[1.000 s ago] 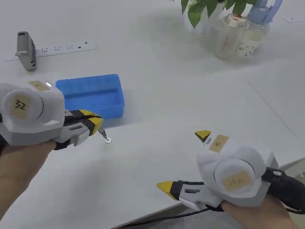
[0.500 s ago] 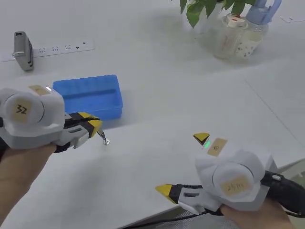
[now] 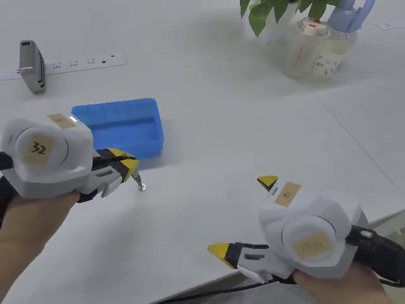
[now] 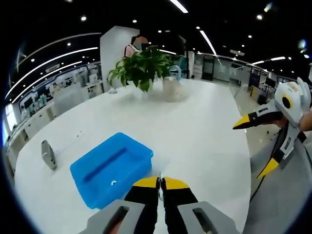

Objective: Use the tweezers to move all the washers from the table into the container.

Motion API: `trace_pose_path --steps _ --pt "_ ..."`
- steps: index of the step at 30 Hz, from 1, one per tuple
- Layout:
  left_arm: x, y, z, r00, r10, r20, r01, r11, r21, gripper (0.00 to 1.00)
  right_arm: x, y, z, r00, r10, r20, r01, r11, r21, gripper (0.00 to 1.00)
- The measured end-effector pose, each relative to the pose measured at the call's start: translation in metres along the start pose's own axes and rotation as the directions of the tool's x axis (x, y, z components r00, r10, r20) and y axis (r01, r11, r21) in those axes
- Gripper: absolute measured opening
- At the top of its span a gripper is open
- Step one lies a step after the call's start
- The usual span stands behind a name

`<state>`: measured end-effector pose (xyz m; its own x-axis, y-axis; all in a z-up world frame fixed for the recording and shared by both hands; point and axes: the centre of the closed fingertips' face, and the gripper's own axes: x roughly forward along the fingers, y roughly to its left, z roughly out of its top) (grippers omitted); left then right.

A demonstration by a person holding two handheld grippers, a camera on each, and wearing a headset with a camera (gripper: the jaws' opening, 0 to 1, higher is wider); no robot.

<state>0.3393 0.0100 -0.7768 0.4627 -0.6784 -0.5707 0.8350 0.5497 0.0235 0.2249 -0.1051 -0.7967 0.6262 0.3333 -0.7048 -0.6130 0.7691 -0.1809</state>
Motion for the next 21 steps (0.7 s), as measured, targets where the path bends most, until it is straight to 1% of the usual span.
trace_pose_path --steps 2,4,7,11,12,16,18,21 --pt "0.000 -0.001 0.000 0.9999 -0.005 -0.010 0.005 1.000 -0.006 0.00 0.000 0.000 0.000 1.0000 -0.002 0.002 0.002 1.000 0.001 0.77" --pt "-0.001 -0.002 0.001 0.9998 -0.006 -0.017 0.006 1.000 0.011 0.00 0.000 -0.001 0.000 1.0000 -0.004 0.002 0.004 1.000 0.001 0.77" --pt "-0.004 -0.002 0.006 0.9999 -0.007 -0.011 0.008 1.000 0.024 0.00 -0.001 -0.001 0.001 1.0000 -0.004 0.005 0.004 1.000 0.001 0.77" --pt "-0.011 0.001 0.021 0.9998 -0.001 0.017 0.001 1.000 0.030 0.00 -0.001 -0.001 0.001 1.0000 -0.005 0.007 0.005 1.000 -0.001 0.77" --pt "-0.013 0.003 0.026 0.9996 0.004 0.028 -0.005 0.999 0.032 0.00 -0.001 -0.001 0.001 1.0000 -0.006 0.007 0.006 1.000 -0.002 0.77" --pt "-0.017 0.008 0.041 0.9982 0.014 0.058 -0.016 0.999 0.034 0.00 -0.001 -0.001 0.002 0.9999 -0.005 0.013 0.005 1.000 -0.001 0.77" --pt "-0.019 0.010 0.046 0.9976 0.016 0.068 -0.019 0.999 0.040 0.00 -0.001 -0.001 0.002 0.9999 -0.008 0.010 0.008 1.000 -0.003 0.77" --pt "-0.022 0.015 0.057 0.9965 0.021 0.081 -0.026 0.998 0.065 0.00 -0.001 -0.001 0.002 0.9999 -0.009 0.011 0.009 1.000 -0.004 0.77"
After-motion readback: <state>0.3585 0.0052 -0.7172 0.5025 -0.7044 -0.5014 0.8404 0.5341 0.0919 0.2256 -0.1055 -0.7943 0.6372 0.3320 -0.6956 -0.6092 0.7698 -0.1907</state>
